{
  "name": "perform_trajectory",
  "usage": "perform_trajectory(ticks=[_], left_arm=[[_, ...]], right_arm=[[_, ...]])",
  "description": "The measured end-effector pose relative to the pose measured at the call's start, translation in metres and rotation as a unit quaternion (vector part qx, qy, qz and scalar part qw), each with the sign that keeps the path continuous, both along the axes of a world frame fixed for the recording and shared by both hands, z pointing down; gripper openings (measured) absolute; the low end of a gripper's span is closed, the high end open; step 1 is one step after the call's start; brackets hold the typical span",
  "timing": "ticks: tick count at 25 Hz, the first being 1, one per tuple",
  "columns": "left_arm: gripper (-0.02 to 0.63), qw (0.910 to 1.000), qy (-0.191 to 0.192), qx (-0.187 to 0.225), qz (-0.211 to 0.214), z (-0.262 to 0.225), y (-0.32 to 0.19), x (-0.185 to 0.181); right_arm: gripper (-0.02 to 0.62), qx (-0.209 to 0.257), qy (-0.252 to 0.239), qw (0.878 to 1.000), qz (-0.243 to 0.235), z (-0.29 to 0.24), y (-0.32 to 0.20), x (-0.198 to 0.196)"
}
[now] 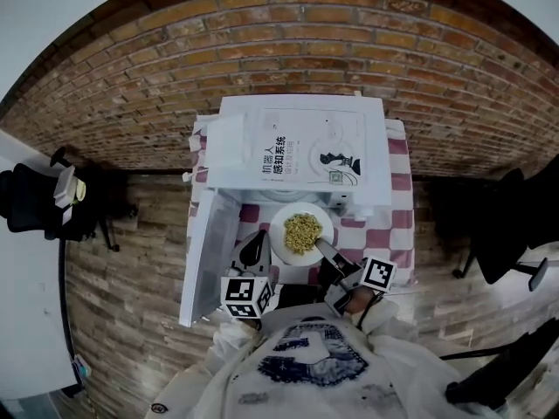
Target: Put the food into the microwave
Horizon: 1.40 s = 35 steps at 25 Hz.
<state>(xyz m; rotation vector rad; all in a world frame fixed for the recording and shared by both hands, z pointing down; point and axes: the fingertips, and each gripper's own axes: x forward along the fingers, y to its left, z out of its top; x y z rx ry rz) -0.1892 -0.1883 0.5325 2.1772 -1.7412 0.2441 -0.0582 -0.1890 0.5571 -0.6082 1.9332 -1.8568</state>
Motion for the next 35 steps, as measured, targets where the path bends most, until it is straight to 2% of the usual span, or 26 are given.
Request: perform_trajectory(ticks=[14, 26, 35], left_arm=[[0.008, 0.9971, 0.014, 0.009, 0.074, 0.014, -0.041, -0.025], [0.008, 0.9970, 0.026, 0.001, 0.072, 0.035, -0.050, -0.043], [0.008, 0.9965, 0.025, 0.009, 0.079, 0.029, -0.060, -0.044]], right_arm=[[0.057, -0.013, 0.016, 0.997, 0.079, 0.028, -0.020, -0.025], [0.057, -0.046, 0.034, 0.993, 0.103, 0.065, -0.042, -0.031], [0.057, -0.066, 0.040, 0.990, 0.119, 0.097, -0.066, -0.030]])
